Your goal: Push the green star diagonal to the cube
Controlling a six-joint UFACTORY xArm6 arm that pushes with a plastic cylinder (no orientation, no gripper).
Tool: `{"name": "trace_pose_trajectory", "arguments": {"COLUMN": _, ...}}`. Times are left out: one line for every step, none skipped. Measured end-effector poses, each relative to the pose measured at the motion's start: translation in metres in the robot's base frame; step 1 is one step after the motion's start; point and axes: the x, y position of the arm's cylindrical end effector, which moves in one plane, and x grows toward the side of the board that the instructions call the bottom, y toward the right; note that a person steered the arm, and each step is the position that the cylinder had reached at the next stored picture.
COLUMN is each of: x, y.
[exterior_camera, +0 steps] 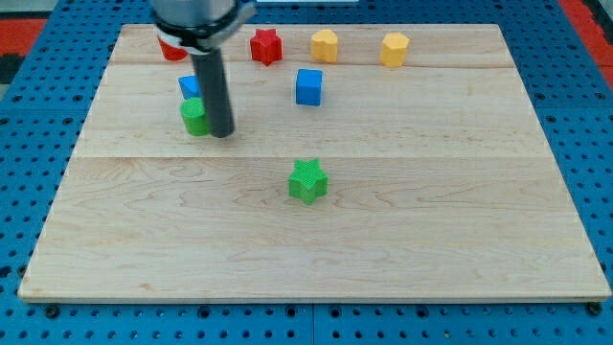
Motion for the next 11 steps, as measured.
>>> {"name": "trace_pose_trajectory", "arguments": {"x": -0.019, "y": -0.080}}
{"name": "trace_pose_trajectory", "arguments": {"x": -0.043, "y": -0.110}}
{"name": "trace_pose_trajectory", "arguments": {"x": -0.037, "y": -0.109}}
{"name": "trace_pose_trajectory", "arguments": {"x": 0.023, "y": -0.060}}
{"name": "trace_pose_trajectory", "arguments": {"x": 0.074, "y": 0.053}}
{"name": "trace_pose_trajectory", "arguments": {"x": 0.098, "y": 0.127}}
{"name": "trace_pose_trajectory", "arguments": {"x": 0.107, "y": 0.114}}
{"name": "trace_pose_trajectory", "arguments": {"x": 0.111, "y": 0.195}}
{"name": "trace_pose_trajectory", "arguments": {"x": 0.070, "y": 0.208}}
{"name": "trace_pose_trajectory", "arguments": {"x": 0.038, "y": 0.219}}
{"name": "trace_pose_trajectory", "arguments": {"x": 0.031, "y": 0.232}}
